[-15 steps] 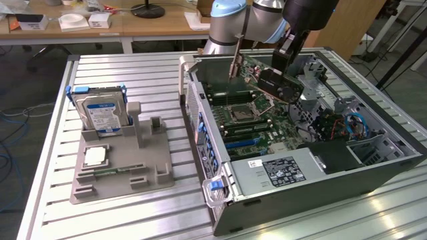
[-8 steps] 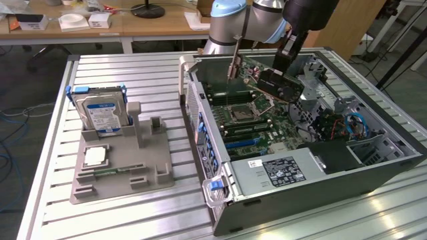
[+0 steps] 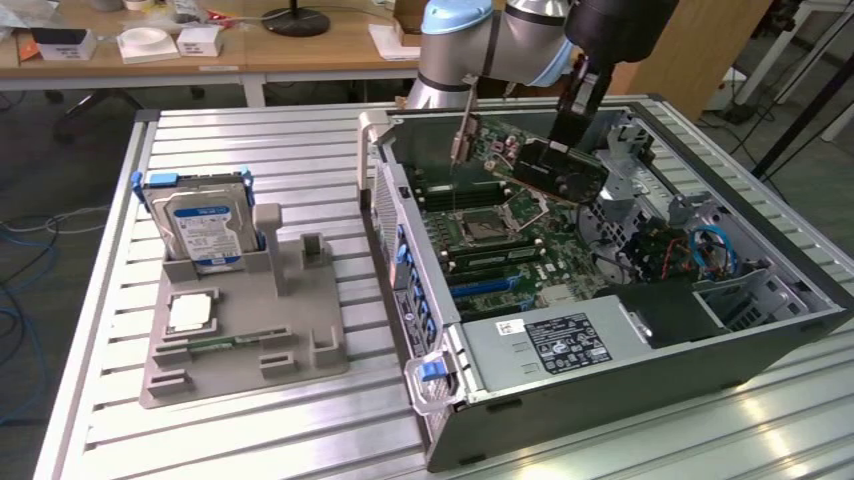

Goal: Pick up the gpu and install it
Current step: 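Insert the gpu into the slot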

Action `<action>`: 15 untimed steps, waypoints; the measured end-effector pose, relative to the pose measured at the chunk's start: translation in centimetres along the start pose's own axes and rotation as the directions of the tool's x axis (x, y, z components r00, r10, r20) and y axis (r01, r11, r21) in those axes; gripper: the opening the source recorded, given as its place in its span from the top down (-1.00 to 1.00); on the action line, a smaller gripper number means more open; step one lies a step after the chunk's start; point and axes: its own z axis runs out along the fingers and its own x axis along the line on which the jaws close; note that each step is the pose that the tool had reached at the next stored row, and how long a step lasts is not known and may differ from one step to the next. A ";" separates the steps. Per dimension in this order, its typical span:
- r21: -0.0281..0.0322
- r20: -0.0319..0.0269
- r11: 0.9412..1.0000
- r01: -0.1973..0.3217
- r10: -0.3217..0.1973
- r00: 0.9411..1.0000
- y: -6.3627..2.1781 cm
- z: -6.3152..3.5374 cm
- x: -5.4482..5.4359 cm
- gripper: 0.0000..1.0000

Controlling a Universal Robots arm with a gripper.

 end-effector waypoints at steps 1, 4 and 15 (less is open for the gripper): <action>-0.001 0.002 1.000 0.012 -0.012 1.000 0.00 0.00 0.0 0.48; -0.007 0.013 0.999 0.033 -0.033 0.999 -0.04 0.00 0.0 0.48; -0.022 0.035 0.985 0.170 -0.169 0.985 -0.07 0.26 0.0 0.48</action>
